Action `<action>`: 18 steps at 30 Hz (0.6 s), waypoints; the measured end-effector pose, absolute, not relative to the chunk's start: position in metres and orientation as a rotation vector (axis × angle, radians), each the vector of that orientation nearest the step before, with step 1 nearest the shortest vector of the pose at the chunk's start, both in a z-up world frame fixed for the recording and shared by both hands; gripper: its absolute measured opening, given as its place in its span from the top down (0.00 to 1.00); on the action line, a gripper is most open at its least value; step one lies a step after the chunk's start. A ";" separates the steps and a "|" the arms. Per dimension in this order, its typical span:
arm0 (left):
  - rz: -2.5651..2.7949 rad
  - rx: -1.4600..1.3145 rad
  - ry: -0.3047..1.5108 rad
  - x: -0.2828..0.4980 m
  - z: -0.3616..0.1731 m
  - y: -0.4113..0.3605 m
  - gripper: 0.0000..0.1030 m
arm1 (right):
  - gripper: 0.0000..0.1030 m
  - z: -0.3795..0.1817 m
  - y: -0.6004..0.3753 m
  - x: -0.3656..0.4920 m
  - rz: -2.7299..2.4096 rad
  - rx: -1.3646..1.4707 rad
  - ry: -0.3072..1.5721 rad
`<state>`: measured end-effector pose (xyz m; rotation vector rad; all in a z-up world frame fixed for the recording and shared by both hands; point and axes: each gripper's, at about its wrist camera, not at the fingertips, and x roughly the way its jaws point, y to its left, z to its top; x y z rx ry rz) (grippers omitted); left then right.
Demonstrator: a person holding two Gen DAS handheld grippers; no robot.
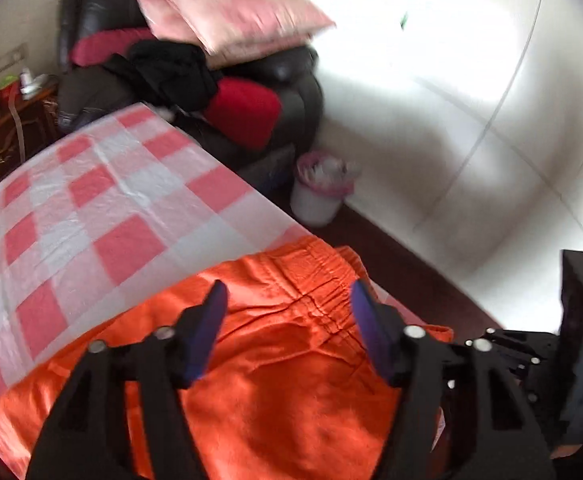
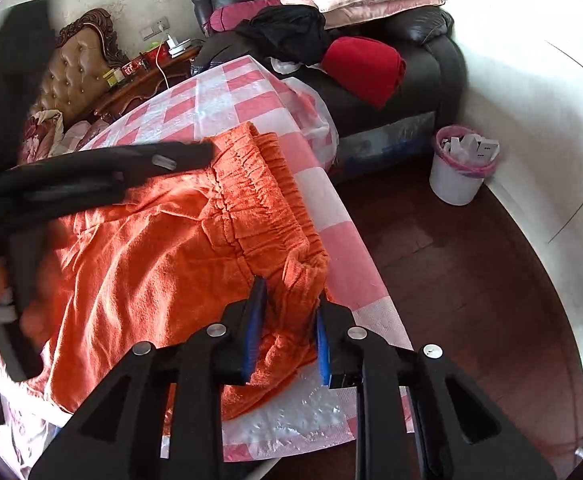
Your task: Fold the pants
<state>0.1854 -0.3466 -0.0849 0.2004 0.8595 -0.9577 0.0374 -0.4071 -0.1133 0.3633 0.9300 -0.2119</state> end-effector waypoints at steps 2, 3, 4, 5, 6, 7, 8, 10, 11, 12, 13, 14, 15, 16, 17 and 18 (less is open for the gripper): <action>-0.885 0.221 0.822 0.174 -0.086 -0.324 0.36 | 0.81 -0.113 -0.409 0.036 -0.210 0.370 0.931; -0.856 0.224 0.822 0.168 -0.089 -0.313 0.37 | 0.81 -0.112 -0.409 0.035 -0.211 0.365 0.932; -0.823 0.221 0.846 0.162 -0.094 -0.300 0.37 | 0.78 -0.111 -0.407 0.035 -0.214 0.356 0.934; -0.803 0.206 0.875 0.155 -0.100 -0.288 0.38 | 0.72 -0.111 -0.406 0.035 -0.228 0.337 0.937; -0.794 0.186 0.901 0.148 -0.107 -0.275 0.39 | 0.69 -0.110 -0.404 0.036 -0.245 0.315 0.941; -0.779 0.184 0.924 0.140 -0.115 -0.265 0.44 | 0.65 -0.109 -0.403 0.036 -0.260 0.292 0.944; -0.758 0.196 0.945 0.133 -0.124 -0.255 0.51 | 0.63 -0.109 -0.402 0.037 -0.271 0.271 0.946; -0.716 0.224 0.933 0.120 -0.134 -0.237 0.62 | 0.56 -0.109 -0.402 0.037 -0.287 0.255 0.951; -0.710 0.245 0.921 0.112 -0.135 -0.229 0.63 | 0.51 -0.109 -0.401 0.037 -0.303 0.235 0.953; -0.709 0.272 0.907 0.106 -0.136 -0.226 0.63 | 0.48 -0.109 -0.400 0.037 -0.316 0.214 0.954; -0.707 0.288 0.900 0.105 -0.137 -0.224 0.62 | 0.41 -0.109 -0.398 0.037 -0.342 0.175 0.955; -0.703 0.291 0.893 0.104 -0.138 -0.223 0.62 | 0.36 -0.109 -0.396 0.038 -0.365 0.145 0.957; -0.693 0.290 0.888 0.103 -0.138 -0.221 0.62 | 0.34 -0.109 -0.394 0.038 -0.391 0.106 0.958; -0.690 0.280 0.881 0.101 -0.136 -0.218 0.62 | 0.32 -0.108 -0.390 0.039 -0.414 0.066 0.961; -0.695 0.264 0.872 0.099 -0.134 -0.214 0.62 | 0.31 -0.107 -0.388 0.041 -0.432 0.034 0.963; -0.693 0.249 0.862 0.098 -0.130 -0.208 0.62 | 0.31 -0.107 -0.385 0.043 -0.459 -0.013 0.963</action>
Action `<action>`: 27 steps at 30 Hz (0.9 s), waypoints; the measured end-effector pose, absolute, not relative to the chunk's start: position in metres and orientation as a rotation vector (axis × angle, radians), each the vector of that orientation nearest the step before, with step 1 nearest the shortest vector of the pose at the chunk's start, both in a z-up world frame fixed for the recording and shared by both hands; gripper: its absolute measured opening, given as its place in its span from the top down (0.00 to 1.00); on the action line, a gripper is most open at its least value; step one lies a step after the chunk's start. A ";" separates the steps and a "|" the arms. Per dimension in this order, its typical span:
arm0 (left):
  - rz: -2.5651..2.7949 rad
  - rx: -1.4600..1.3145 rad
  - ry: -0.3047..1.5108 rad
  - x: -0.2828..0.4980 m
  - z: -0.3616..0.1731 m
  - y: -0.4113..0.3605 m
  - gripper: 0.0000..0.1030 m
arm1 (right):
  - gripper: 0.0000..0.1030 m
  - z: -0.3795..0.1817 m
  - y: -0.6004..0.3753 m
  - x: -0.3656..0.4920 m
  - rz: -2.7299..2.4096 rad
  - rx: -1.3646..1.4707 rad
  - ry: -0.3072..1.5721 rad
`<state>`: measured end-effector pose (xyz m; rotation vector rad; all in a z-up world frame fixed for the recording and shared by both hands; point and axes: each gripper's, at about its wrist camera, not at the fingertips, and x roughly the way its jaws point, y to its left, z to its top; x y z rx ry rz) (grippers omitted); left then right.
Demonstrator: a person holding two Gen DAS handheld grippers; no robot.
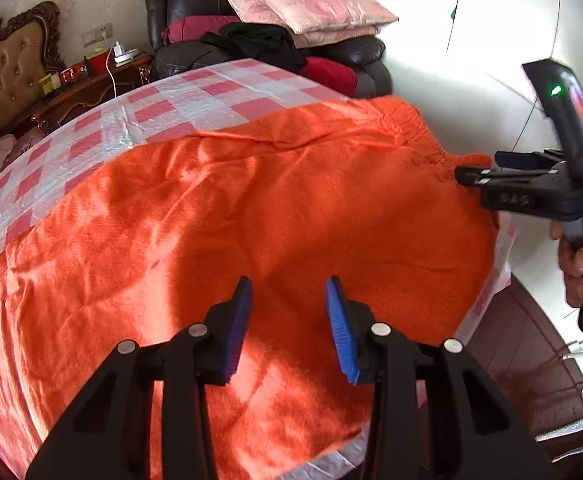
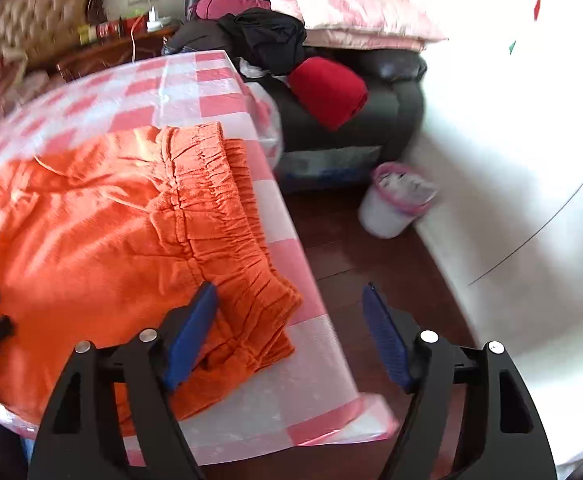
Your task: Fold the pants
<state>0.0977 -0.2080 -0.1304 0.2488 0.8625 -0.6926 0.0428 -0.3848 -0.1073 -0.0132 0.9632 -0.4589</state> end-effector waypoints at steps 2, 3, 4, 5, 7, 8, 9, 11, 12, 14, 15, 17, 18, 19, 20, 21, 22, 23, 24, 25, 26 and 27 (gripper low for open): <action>-0.650 0.218 0.860 0.093 -0.126 -0.189 0.62 | 0.31 -0.110 -0.380 0.045 -0.524 -0.105 0.968; -0.626 0.198 0.864 0.093 -0.125 -0.181 0.62 | 0.31 -0.110 -0.379 0.046 -0.534 -0.126 0.968; -0.591 0.170 0.863 0.091 -0.123 -0.166 0.62 | 0.31 -0.109 -0.377 0.047 -0.556 -0.145 0.978; -0.552 0.148 0.856 0.088 -0.120 -0.152 0.62 | 0.31 -0.104 -0.377 0.046 -0.582 -0.154 0.983; -0.465 0.106 0.845 0.089 -0.121 -0.117 0.62 | 0.31 -0.086 -0.372 0.041 -0.639 -0.176 0.936; -0.418 0.092 0.848 0.091 -0.123 -0.101 0.62 | 0.30 -0.072 -0.366 0.039 -0.630 -0.187 0.890; -0.378 0.079 0.866 0.094 -0.128 -0.084 0.62 | 0.29 -0.063 -0.358 0.039 -0.594 -0.194 0.860; -0.294 0.055 0.886 0.096 -0.136 -0.052 0.62 | 0.29 -0.055 -0.337 0.045 -0.497 -0.194 0.827; -0.266 0.049 0.885 0.094 -0.137 -0.039 0.62 | 0.29 -0.056 -0.324 0.048 -0.437 -0.183 0.821; -0.196 0.077 0.867 0.088 -0.141 -0.014 0.57 | 0.29 -0.065 -0.297 0.055 -0.325 -0.184 0.838; -0.162 0.089 0.855 0.084 -0.144 -0.003 0.54 | 0.29 -0.074 -0.283 0.057 -0.298 -0.210 0.841; -0.137 0.072 0.834 0.077 -0.148 0.020 0.42 | 0.28 -0.096 -0.258 0.064 -0.281 -0.293 0.867; -0.127 0.063 0.827 0.074 -0.148 0.030 0.42 | 0.28 -0.107 -0.252 0.066 -0.278 -0.325 0.889; -0.112 0.057 0.819 0.071 -0.150 0.041 0.41 | 0.28 -0.116 -0.247 0.066 -0.283 -0.355 0.909; -0.096 0.046 0.810 0.069 -0.151 0.052 0.40 | 0.19 -0.122 -0.246 0.062 -0.299 -0.385 0.883; -0.079 0.035 0.801 0.067 -0.152 0.063 0.40 | 0.17 -0.123 -0.247 0.062 -0.322 -0.404 0.870; -0.062 0.028 0.794 0.064 -0.152 0.072 0.40 | 0.16 -0.122 -0.248 0.061 -0.323 -0.407 0.860; -0.046 0.022 0.787 0.062 -0.152 0.081 0.40 | 0.15 -0.121 -0.253 0.060 -0.316 -0.393 0.860; -0.036 0.019 0.780 0.060 -0.153 0.088 0.40 | 0.14 -0.122 -0.256 0.061 -0.313 -0.375 0.864; -0.014 0.018 0.773 0.058 -0.153 0.097 0.39 | 0.14 -0.121 -0.259 0.062 -0.312 -0.358 0.870; 0.014 0.011 0.772 0.060 -0.154 0.107 0.36 | 0.14 -0.121 -0.259 0.065 -0.314 -0.354 0.881; 0.041 -0.009 0.773 0.058 -0.155 0.118 0.36 | 0.14 -0.120 -0.257 0.069 -0.317 -0.368 0.886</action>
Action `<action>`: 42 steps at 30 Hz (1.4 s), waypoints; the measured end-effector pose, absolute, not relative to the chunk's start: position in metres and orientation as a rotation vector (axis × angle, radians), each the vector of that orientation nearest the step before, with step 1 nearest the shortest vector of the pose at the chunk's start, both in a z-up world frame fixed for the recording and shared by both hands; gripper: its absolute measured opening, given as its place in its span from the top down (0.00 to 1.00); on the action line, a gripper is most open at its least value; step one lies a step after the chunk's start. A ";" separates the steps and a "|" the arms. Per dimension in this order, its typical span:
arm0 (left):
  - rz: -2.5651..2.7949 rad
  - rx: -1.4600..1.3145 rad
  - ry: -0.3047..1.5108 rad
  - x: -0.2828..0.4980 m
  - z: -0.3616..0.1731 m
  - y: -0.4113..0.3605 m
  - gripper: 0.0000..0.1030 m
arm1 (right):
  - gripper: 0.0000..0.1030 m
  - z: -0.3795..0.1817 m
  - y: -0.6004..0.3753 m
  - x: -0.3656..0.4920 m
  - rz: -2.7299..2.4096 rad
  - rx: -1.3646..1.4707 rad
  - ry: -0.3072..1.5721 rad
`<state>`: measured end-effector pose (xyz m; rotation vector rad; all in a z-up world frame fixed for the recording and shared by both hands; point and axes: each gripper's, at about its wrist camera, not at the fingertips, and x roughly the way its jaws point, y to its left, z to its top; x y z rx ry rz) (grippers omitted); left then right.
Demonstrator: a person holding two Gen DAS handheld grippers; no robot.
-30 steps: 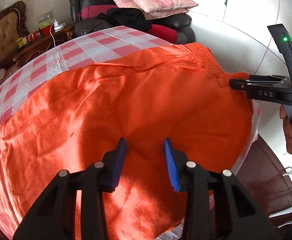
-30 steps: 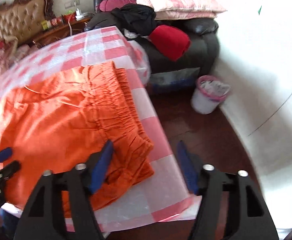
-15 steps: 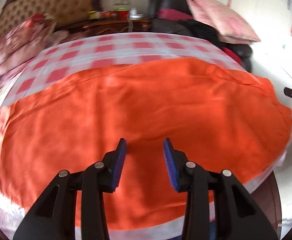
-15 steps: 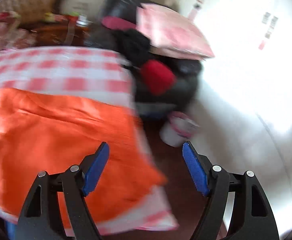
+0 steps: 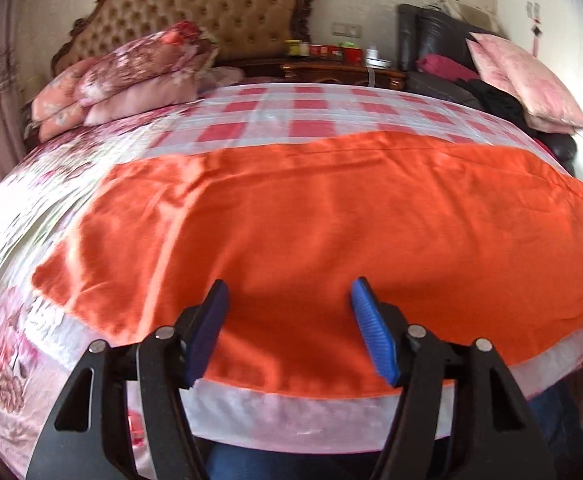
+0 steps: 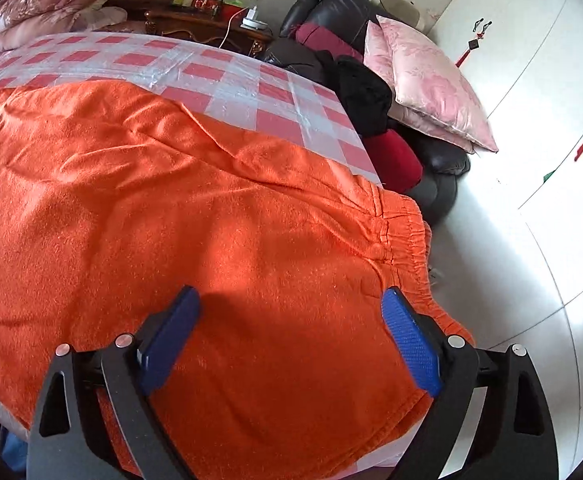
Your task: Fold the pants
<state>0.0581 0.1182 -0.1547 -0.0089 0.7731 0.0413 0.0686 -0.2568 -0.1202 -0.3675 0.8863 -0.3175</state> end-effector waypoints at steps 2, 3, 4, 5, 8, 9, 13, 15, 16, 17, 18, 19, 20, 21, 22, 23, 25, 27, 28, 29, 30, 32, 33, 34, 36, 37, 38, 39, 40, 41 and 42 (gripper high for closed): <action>0.093 -0.042 0.775 0.055 -0.154 0.141 0.36 | 0.14 -0.121 -0.250 0.074 -0.330 -0.425 0.895; 0.122 -0.044 0.774 0.053 -0.154 0.153 0.36 | 0.14 -0.121 -0.247 0.077 -0.337 -0.452 0.907; 0.151 -0.056 0.768 0.052 -0.153 0.164 0.37 | 0.14 -0.121 -0.241 0.079 -0.345 -0.470 0.920; 0.159 -0.083 0.758 0.051 -0.152 0.177 0.40 | 0.14 -0.120 -0.237 0.083 -0.371 -0.495 0.944; 0.205 -0.086 0.730 0.051 -0.147 0.203 0.51 | 0.14 -0.103 -0.213 0.083 -0.350 -0.485 0.894; 0.210 -0.079 0.744 0.052 -0.150 0.210 0.55 | 0.14 -0.096 -0.201 0.083 -0.301 -0.462 0.875; 0.238 -0.068 0.753 0.048 -0.152 0.235 0.64 | 0.14 -0.078 -0.143 0.083 -0.103 -0.383 0.843; 0.267 -0.066 0.760 0.052 -0.152 0.248 0.64 | 0.14 -0.077 -0.112 0.084 -0.018 -0.346 0.841; 0.267 -0.081 0.768 0.053 -0.150 0.254 0.64 | 0.14 -0.078 -0.103 0.084 0.016 -0.323 0.853; 0.283 -0.082 0.766 0.053 -0.146 0.259 0.68 | 0.14 -0.082 -0.090 0.085 0.072 -0.276 0.877; 0.277 -0.084 0.749 0.054 -0.141 0.261 0.68 | 0.14 -0.084 -0.083 0.084 0.101 -0.250 0.892; 0.251 -0.084 0.729 0.056 -0.134 0.261 0.68 | 0.14 -0.086 -0.078 0.084 0.120 -0.230 0.902; 0.222 -0.071 0.724 0.061 -0.129 0.258 0.68 | 0.14 -0.091 -0.071 0.083 0.143 -0.208 0.918; 0.187 -0.055 0.738 0.070 -0.125 0.253 0.68 | 0.14 -0.096 -0.065 0.083 0.157 -0.200 0.933; 0.135 -0.028 0.777 0.085 -0.124 0.244 0.68 | 0.14 -0.100 -0.060 0.084 0.167 -0.201 0.949; 0.096 0.015 0.795 0.098 -0.121 0.232 0.68 | 0.14 -0.106 -0.057 0.083 0.173 -0.207 0.965; 0.034 0.078 0.757 0.121 -0.112 0.210 0.68 | 0.14 -0.114 -0.049 0.081 0.181 -0.214 0.985; -0.054 0.108 0.824 0.149 -0.117 0.191 0.68 | 0.14 -0.120 -0.045 0.083 0.188 -0.219 1.001; -0.095 0.123 0.855 0.163 -0.123 0.184 0.67 | 0.14 -0.123 -0.044 0.081 0.191 -0.218 1.008; -0.102 0.157 0.882 0.172 -0.130 0.179 0.66 | 0.14 -0.124 -0.045 0.080 0.187 -0.205 1.005; -0.097 0.186 0.913 0.180 -0.138 0.176 0.66 | 0.14 -0.125 -0.046 0.079 0.184 -0.191 1.016; -0.107 0.144 0.908 0.187 -0.140 0.186 0.64 | 0.14 -0.126 -0.048 0.079 0.185 -0.168 1.036; -0.085 0.138 0.909 0.189 -0.141 0.192 0.64 | 0.14 -0.127 -0.049 0.081 0.186 -0.157 1.047; -0.049 0.146 0.905 0.191 -0.142 0.200 0.64 | 0.12 -0.127 -0.051 0.081 0.186 -0.147 1.056; -0.017 0.096 0.908 0.196 -0.144 0.223 0.58 | 0.11 -0.128 -0.053 0.083 0.186 -0.129 1.080; -0.016 0.057 0.913 0.198 -0.144 0.236 0.51 | 0.11 -0.129 -0.052 0.083 0.190 -0.138 1.081; -0.011 0.042 0.912 0.200 -0.144 0.246 0.49 | 0.10 -0.128 -0.052 0.082 0.194 -0.140 1.084; -0.006 0.035 0.913 0.200 -0.142 0.253 0.49 | 0.10 -0.128 -0.052 0.083 0.195 -0.133 1.090; 0.003 0.022 0.910 0.199 -0.139 0.260 0.52 | 0.09 -0.128 -0.052 0.084 0.195 -0.131 1.095; 0.063 0.021 0.898 0.195 -0.134 0.268 0.59 | 0.04 -0.128 -0.052 0.084 0.191 -0.135 1.101; 0.098 -0.007 0.882 0.189 -0.128 0.277 0.60 | 0.04 -0.129 -0.052 0.085 0.179 -0.125 1.113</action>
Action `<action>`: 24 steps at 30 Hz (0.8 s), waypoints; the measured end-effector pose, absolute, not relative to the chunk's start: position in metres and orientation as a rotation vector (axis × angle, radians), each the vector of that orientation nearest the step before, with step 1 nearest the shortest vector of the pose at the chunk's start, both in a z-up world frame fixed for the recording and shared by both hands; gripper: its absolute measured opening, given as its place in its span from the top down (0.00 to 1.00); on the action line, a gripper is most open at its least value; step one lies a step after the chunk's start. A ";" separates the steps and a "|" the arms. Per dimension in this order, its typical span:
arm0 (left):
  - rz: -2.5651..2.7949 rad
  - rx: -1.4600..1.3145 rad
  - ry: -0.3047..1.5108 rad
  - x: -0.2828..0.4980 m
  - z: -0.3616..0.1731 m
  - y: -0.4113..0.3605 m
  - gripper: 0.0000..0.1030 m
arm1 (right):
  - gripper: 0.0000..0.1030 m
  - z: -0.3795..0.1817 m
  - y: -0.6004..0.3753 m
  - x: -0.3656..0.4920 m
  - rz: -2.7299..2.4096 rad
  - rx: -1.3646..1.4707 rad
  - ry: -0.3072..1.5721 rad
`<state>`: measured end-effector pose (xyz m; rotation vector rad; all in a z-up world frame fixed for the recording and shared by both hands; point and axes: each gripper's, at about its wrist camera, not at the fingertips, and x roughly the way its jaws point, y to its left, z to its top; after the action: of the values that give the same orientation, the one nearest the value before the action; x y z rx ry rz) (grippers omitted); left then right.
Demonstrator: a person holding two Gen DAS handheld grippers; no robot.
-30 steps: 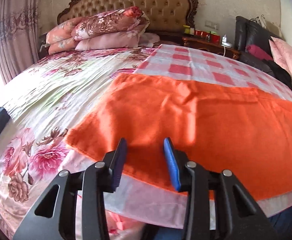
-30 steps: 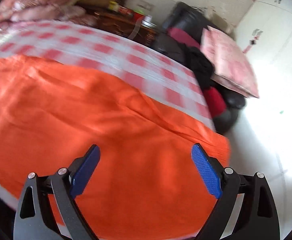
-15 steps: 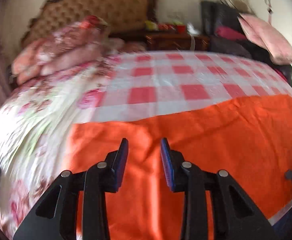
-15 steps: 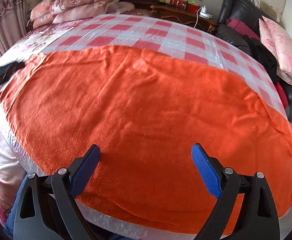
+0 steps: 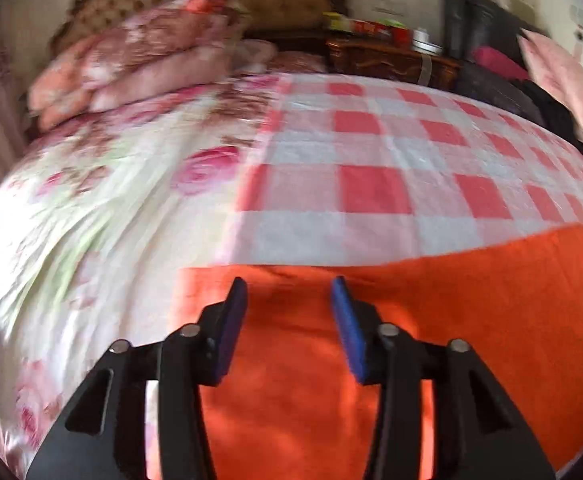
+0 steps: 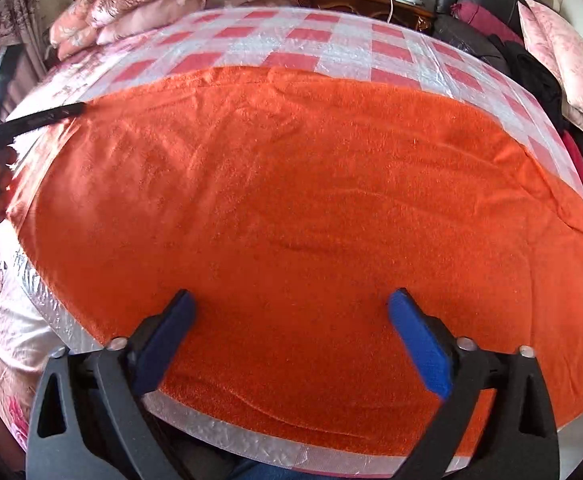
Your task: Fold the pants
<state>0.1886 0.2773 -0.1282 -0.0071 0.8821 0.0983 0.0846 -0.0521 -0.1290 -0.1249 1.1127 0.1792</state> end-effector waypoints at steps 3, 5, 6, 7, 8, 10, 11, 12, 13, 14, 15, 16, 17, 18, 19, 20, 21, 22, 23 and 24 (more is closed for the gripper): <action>0.031 -0.085 0.868 0.165 -0.122 0.289 0.60 | 0.04 -0.129 -0.053 0.083 0.181 -0.122 1.102; 0.073 0.002 0.914 0.154 -0.136 0.286 0.57 | 0.04 -0.128 -0.055 0.083 0.184 -0.112 1.106; 0.081 -0.006 0.887 0.145 -0.139 0.291 0.56 | 0.04 -0.128 -0.055 0.084 0.184 -0.111 1.106; 0.095 -0.021 0.885 0.141 -0.140 0.298 0.54 | 0.04 -0.128 -0.054 0.085 0.187 -0.118 1.104; 0.139 -0.028 0.883 0.136 -0.138 0.306 0.51 | 0.05 -0.128 -0.053 0.085 0.192 -0.130 1.100; 0.227 -0.039 0.879 0.123 -0.135 0.323 0.52 | 0.05 -0.121 -0.047 0.085 0.150 -0.204 1.058; 0.215 -0.081 0.865 0.116 -0.131 0.330 0.54 | 0.05 -0.115 -0.043 0.084 0.140 -0.233 1.025; 0.178 -0.119 0.845 0.109 -0.128 0.334 0.54 | 0.05 -0.109 -0.035 0.083 0.162 -0.255 0.994; 0.122 -0.143 0.820 0.099 -0.124 0.333 0.54 | 0.05 -0.106 -0.028 0.083 0.190 -0.262 0.982; 0.083 -0.126 0.815 0.091 -0.124 0.327 0.52 | 0.05 -0.102 -0.015 0.085 0.247 -0.265 0.977; 0.073 -0.086 0.827 0.085 -0.129 0.322 0.52 | 0.05 -0.101 -0.007 0.086 0.270 -0.268 0.976; 0.072 -0.035 0.857 0.080 -0.137 0.317 0.50 | 0.05 -0.100 0.002 0.088 0.292 -0.272 0.975; 0.073 -0.028 0.829 0.074 -0.139 0.318 0.47 | 0.05 -0.098 0.013 0.090 0.316 -0.271 0.969; 0.092 -0.052 0.830 0.069 -0.140 0.324 0.43 | 0.05 -0.096 0.025 0.093 0.342 -0.270 0.960; 0.115 -0.095 0.833 0.063 -0.139 0.334 0.40 | 0.06 -0.095 0.035 0.095 0.359 -0.275 0.956; 0.145 -0.112 0.832 0.058 -0.138 0.344 0.40 | 0.06 -0.095 0.046 0.098 0.373 -0.281 0.956; 0.172 -0.119 0.829 0.053 -0.136 0.352 0.40 | 0.06 -0.095 0.055 0.100 0.383 -0.283 0.954; 0.192 -0.143 0.827 0.048 -0.135 0.360 0.40 | 0.07 -0.094 0.060 0.102 0.389 -0.281 0.952; 0.184 -0.209 0.823 0.042 -0.133 0.371 0.40 | 0.12 -0.094 0.067 0.105 0.393 -0.272 0.951; 0.171 -0.290 0.818 0.038 -0.134 0.379 0.40 | 0.16 -0.095 0.072 0.109 0.396 -0.259 0.958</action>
<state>0.0380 0.3794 -0.1340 -0.2895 0.8178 0.1709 0.1090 0.0722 -0.0951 -0.2587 0.9581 0.3962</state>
